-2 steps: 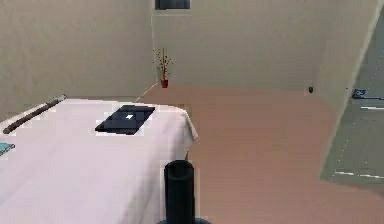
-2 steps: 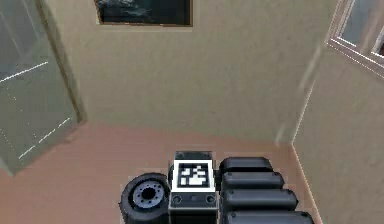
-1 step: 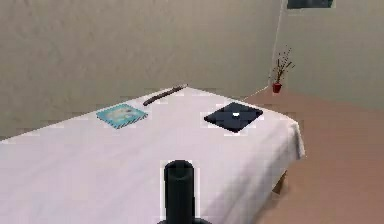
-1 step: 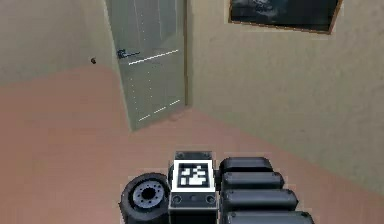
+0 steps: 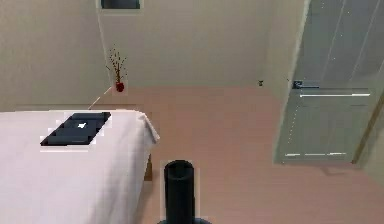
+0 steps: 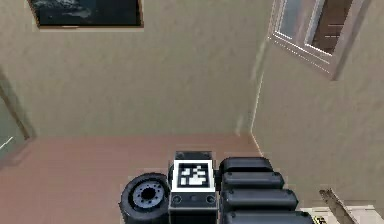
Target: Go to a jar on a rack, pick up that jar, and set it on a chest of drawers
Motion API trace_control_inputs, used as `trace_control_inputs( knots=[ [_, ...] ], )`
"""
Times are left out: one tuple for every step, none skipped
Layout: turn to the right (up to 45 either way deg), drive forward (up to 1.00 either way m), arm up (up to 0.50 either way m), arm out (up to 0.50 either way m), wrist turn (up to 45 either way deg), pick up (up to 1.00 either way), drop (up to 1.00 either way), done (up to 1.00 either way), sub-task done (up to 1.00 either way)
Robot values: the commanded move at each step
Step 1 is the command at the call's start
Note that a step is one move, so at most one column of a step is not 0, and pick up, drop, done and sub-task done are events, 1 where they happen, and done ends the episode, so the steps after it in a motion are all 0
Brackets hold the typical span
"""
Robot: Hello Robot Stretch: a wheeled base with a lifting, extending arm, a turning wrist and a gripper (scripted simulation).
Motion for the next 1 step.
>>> trace_control_inputs(
  knots=[
    [45.0,0.00,0.00,0.00,0.0,0.00,0.00,0.00,0.00]
  ],
)
